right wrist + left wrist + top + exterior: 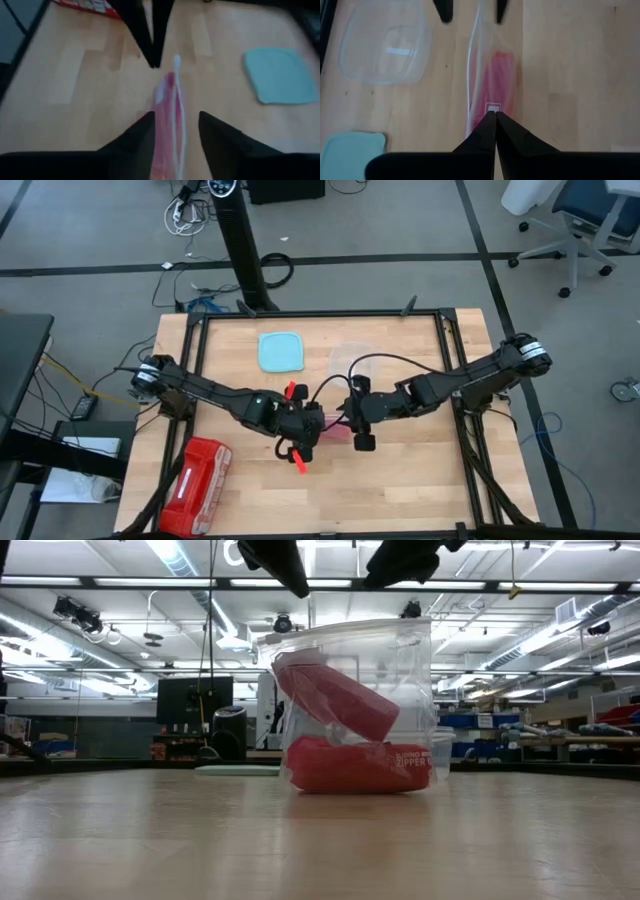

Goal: Roll bandage
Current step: Close the transparent zip bag

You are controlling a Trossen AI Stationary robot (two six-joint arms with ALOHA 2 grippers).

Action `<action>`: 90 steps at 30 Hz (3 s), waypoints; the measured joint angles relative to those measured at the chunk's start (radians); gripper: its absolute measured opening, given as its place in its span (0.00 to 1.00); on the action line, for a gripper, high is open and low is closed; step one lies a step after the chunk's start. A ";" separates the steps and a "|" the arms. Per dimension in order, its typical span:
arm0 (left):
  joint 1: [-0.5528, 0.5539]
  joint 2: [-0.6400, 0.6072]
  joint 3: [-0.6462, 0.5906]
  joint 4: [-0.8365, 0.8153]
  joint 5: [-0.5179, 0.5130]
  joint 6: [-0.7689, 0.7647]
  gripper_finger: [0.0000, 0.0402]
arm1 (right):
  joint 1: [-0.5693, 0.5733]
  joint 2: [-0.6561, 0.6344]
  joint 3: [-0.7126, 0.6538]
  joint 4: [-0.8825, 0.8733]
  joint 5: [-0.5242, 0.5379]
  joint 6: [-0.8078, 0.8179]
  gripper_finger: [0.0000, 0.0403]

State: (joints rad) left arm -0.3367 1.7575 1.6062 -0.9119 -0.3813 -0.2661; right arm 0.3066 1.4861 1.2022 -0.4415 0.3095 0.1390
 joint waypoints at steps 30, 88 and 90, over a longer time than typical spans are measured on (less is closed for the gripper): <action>-0.292 -0.296 -0.616 0.900 -0.327 0.078 0.03 | 0.000 0.026 0.001 0.021 -0.016 0.005 0.46; -0.091 -0.265 -1.032 1.322 -0.274 -0.168 0.43 | -0.015 0.050 0.000 0.153 -0.005 -0.081 0.44; -0.083 -0.227 -1.032 1.382 -0.274 -0.155 0.43 | -0.014 0.050 0.000 0.153 -0.005 -0.081 0.44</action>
State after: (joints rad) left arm -0.4194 1.5302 0.5746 0.4697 -0.6556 -0.4209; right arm 0.2924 1.5364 1.2018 -0.2887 0.3046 0.0582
